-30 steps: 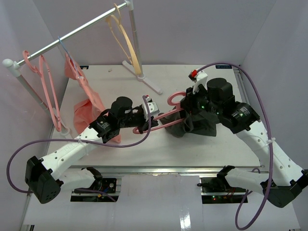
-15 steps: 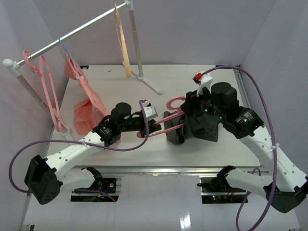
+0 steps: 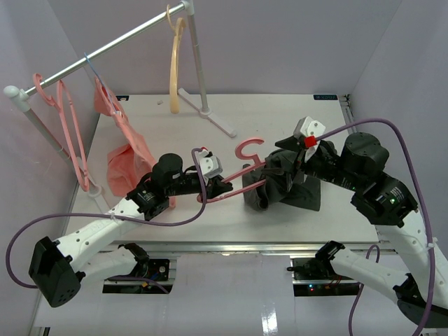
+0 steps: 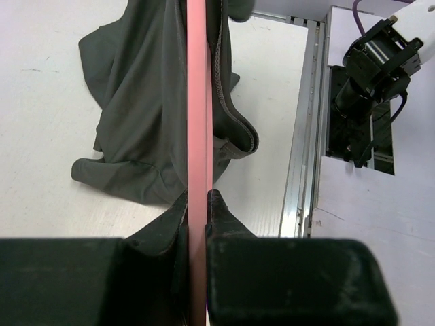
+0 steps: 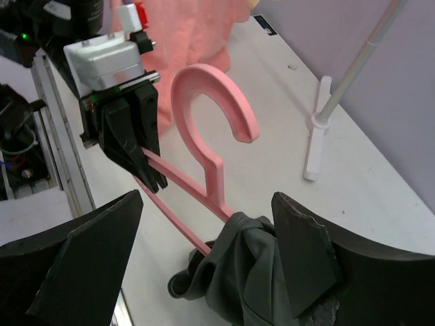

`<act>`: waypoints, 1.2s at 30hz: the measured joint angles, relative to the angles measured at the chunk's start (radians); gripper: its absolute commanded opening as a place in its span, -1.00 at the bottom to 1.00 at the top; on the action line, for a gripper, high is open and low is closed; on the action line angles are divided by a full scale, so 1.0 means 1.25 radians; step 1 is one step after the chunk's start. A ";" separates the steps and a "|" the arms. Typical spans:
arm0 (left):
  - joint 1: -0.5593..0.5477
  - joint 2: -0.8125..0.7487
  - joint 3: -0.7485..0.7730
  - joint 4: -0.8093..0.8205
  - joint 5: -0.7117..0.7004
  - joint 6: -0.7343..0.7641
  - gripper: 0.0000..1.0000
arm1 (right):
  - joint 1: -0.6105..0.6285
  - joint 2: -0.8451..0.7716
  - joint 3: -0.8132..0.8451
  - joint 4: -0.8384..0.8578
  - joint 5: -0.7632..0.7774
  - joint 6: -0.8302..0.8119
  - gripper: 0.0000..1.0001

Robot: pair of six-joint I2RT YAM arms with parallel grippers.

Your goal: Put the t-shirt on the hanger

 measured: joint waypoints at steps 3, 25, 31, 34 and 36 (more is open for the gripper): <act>0.000 -0.027 0.000 -0.027 0.002 -0.002 -1.00 | 0.000 0.003 0.025 -0.036 -0.048 -0.085 0.68; 0.000 -0.178 0.011 -0.230 0.100 0.018 -1.00 | 0.000 0.137 0.173 -0.338 -0.225 -0.386 0.22; 0.000 -0.186 0.017 -0.248 0.108 0.028 -1.00 | 0.003 0.145 0.168 -0.355 -0.238 -0.371 0.24; 0.000 -0.185 0.018 -0.249 0.108 0.030 -1.00 | 0.007 0.142 0.152 -0.357 -0.230 -0.355 0.23; 0.000 -0.185 0.018 -0.250 0.109 0.031 -1.00 | 0.010 0.138 0.136 -0.357 -0.217 -0.344 0.22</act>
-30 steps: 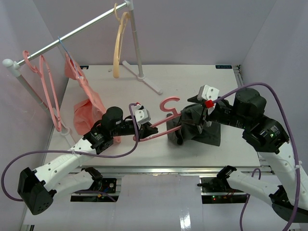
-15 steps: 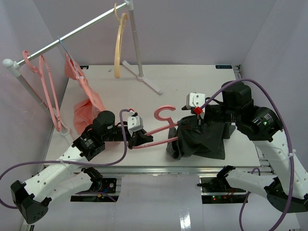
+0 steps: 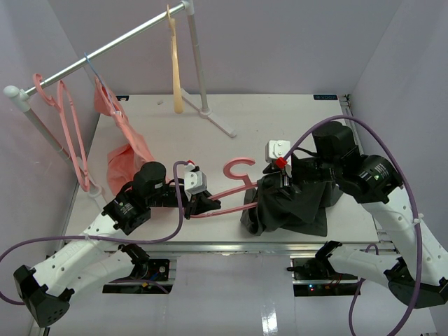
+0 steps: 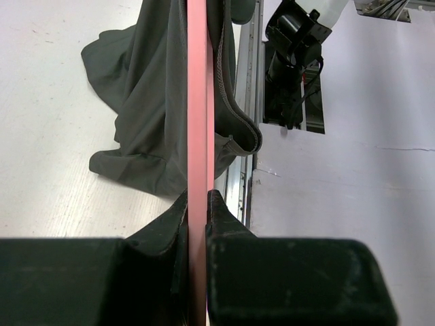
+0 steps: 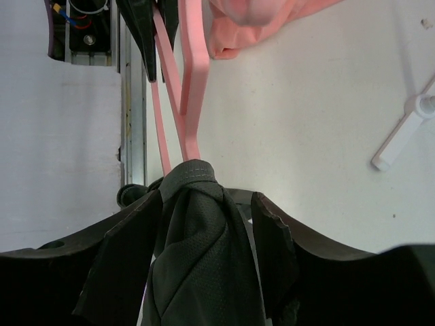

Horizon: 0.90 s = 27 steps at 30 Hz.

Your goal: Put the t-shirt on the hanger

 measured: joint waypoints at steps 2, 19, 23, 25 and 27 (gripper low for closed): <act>0.000 0.000 0.000 -0.002 0.003 0.001 -1.00 | 0.002 -0.001 -0.015 0.000 0.014 0.011 0.21; 0.002 0.026 0.000 -0.043 -0.002 -0.004 -1.00 | 0.032 0.059 -0.095 0.074 0.046 0.114 -0.15; 0.002 0.026 0.000 -0.045 -0.002 -0.004 -1.00 | 0.042 0.050 -0.105 0.087 0.048 0.130 -0.37; 0.002 0.026 0.000 -0.045 -0.004 -0.003 -1.00 | 0.048 0.043 -0.114 0.096 0.048 0.137 -0.71; 0.004 0.026 0.000 -0.051 -0.011 0.000 -1.00 | 0.057 0.033 -0.131 0.100 0.040 0.141 -0.84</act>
